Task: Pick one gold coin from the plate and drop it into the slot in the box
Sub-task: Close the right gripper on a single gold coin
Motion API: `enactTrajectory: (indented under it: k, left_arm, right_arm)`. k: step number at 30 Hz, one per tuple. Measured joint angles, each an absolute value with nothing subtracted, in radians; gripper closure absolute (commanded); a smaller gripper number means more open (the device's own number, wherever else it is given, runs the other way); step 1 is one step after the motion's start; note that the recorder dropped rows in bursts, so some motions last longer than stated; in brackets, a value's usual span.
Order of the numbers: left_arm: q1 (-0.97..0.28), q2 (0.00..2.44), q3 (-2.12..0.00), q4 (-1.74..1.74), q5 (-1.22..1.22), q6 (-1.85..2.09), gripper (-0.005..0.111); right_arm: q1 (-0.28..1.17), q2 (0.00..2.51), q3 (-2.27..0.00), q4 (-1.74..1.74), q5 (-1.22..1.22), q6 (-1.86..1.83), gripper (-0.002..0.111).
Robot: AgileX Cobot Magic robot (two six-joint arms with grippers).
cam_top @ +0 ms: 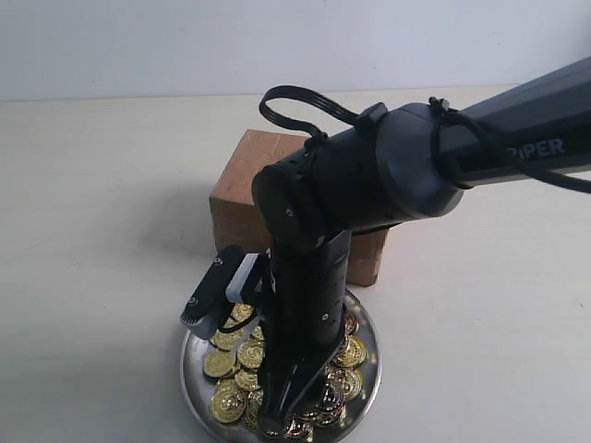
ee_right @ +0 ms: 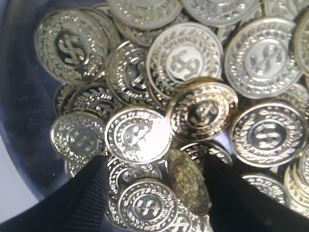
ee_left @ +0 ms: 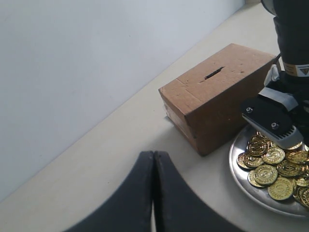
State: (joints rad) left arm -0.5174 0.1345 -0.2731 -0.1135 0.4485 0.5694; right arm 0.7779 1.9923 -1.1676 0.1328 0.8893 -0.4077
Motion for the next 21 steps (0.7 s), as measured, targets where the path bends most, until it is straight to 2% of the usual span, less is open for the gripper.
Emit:
enactTrajectory:
  k: [13, 21]
  left_arm:
    - [-0.517, 0.134, -0.273, -0.114, 0.448, 0.569, 0.107]
    - [-0.517, 0.134, -0.273, -0.114, 0.448, 0.569, 0.107]
  right_arm:
    - [0.776, 1.992, -1.168, 0.171, 0.891, -0.438, 0.07]
    - [0.776, 1.992, -1.168, 0.158, 0.891, -0.438, 0.074]
